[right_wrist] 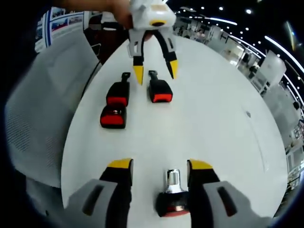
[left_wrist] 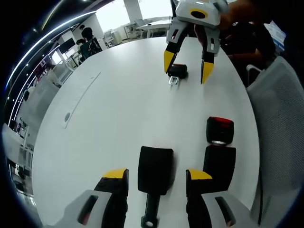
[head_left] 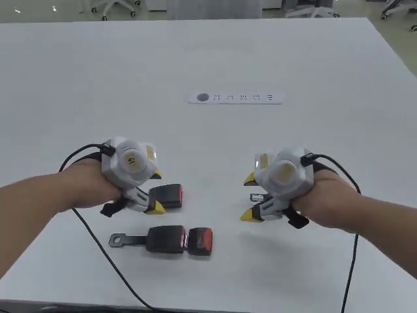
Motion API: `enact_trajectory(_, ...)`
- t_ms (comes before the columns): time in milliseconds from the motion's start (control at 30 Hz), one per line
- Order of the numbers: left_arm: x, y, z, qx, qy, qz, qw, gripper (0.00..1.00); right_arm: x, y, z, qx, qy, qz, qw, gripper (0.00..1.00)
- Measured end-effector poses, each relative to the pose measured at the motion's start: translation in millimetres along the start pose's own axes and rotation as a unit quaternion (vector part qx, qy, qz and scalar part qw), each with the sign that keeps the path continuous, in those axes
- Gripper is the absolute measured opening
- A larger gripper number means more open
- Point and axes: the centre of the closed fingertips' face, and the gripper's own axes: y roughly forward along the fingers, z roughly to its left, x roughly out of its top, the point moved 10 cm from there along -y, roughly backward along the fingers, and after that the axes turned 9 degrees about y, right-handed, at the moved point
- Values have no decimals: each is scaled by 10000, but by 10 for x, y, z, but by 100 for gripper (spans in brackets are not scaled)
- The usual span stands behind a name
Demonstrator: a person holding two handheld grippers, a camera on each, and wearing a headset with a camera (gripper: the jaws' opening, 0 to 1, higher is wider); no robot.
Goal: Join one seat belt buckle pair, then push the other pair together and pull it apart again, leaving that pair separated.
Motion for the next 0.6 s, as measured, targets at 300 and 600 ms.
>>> enact_trajectory(300, -167, 174, 26, -384, 147, 340, 9986, 51, -384, -90, -248, -81, 299, 186, 9993, 51)
enact_trajectory(600, -161, 234, 75, -717, 116, 320, 9968, 50, -642, -114, -314, 144, 581, 257, 9979, 47)
